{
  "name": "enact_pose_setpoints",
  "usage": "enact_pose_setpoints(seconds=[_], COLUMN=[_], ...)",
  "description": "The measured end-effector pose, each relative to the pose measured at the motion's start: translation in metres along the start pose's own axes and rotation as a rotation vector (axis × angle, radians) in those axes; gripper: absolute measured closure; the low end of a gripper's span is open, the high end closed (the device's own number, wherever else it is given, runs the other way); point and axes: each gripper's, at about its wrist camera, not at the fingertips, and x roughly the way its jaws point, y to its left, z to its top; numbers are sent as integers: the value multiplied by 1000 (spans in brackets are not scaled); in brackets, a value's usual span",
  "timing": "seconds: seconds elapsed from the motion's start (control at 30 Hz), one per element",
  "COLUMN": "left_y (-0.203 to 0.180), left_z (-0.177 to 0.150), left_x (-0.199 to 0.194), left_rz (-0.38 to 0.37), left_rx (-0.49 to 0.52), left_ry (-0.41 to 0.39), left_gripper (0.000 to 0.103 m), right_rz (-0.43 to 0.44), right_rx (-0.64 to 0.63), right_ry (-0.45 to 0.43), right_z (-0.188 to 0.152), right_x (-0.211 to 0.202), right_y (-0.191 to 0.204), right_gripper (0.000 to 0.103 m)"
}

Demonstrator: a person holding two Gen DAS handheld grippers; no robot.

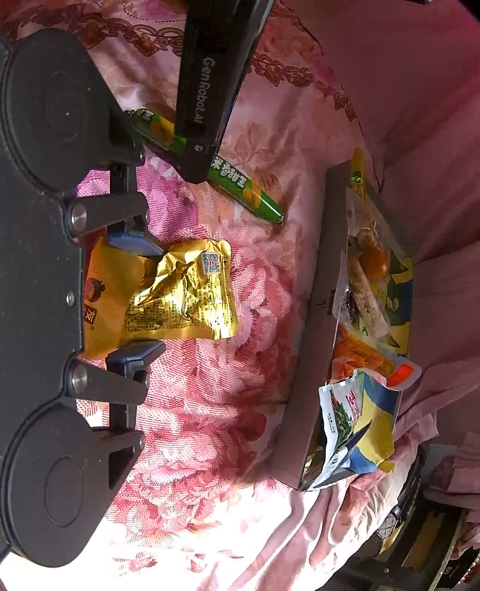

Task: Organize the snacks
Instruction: 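Lift the gold pouch with the right tool while the left tool lifts the sausage stick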

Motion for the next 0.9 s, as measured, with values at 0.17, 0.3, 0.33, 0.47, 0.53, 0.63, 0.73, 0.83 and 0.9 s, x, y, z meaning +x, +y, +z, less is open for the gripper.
enact_pose_setpoints(seconds=[0.17, 0.3, 0.33, 0.47, 0.53, 0.63, 0.73, 0.83, 0.9], left_y=[-1, -2, -2, 0, 0, -1, -2, -2, -2], left_z=[1, 1, 1, 2, 3, 3, 4, 5, 6], left_x=[-4, -7, -9, -11, -13, -15, -17, -19, -21], left_rz=[2, -4, -5, 1, 13, 39, 46, 55, 62], left_rx=[-3, -7, -9, -19, -20, -12, -12, -10, -9], left_ry=[-8, -18, -22, -36, -41, -58, -75, -91, -104], left_gripper=[84, 85, 85, 85, 85, 85, 84, 84, 84], right_rz=[-8, -15, -15, -15, -17, -20, -16, -14, -12], right_rx=[-9, -18, -21, -26, -26, -24, -22, -23, -23], right_ry=[-19, -27, -29, -37, -41, -54, -65, -79, -93], right_z=[1, 0, 0, 0, 0, 1, 2, 3, 4], right_x=[-3, -4, -4, -4, -5, -6, -7, -9, -11], right_y=[1, 2, 3, 3, 3, 3, 3, 4, 4], right_gripper=[53, 53, 53, 53, 53, 53, 53, 53, 53])
